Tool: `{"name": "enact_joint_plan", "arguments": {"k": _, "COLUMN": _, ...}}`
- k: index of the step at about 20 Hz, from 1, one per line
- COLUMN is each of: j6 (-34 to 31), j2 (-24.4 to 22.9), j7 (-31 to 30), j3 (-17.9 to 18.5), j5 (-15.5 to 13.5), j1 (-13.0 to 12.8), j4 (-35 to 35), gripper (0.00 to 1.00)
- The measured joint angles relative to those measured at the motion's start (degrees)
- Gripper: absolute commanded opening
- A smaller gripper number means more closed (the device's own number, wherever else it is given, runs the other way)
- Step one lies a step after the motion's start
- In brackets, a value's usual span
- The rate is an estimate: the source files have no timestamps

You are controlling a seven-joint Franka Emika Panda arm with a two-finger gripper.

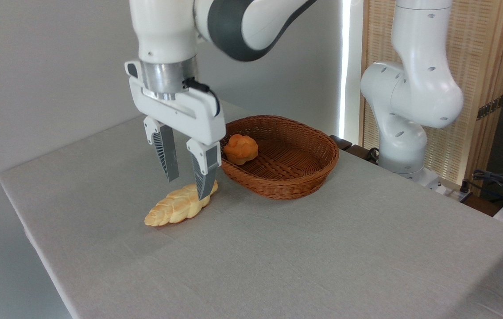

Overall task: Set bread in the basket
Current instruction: 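Lower the open gripper over the braided bread loaf, then close the gripper on the middle of the braided loaf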

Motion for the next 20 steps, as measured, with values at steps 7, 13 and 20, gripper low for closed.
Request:
{"name": "enact_joint_plan", "arguments": {"k": 7, "j6": 4.19, "j2": 5.08, "j7": 0.0, "j3": -0.07, "j5": -0.08, "j1": -4.92, "j4": -0.29, "gripper": 1.0}}
{"name": "enact_joint_plan", "arguments": {"k": 13, "j6": 4.21, "j2": 7.5, "j7": 0.0, "j3": -0.59, "j5": -0.08, "j1": -6.32, "j4": -0.3, "gripper": 1.0}}
{"name": "enact_joint_plan", "arguments": {"k": 20, "j6": 5.68, "j2": 9.77, "j7": -0.02, "j3": -1.83, "j5": -0.08, "j1": -7.13, "j4": -0.31, "gripper": 1.0}}
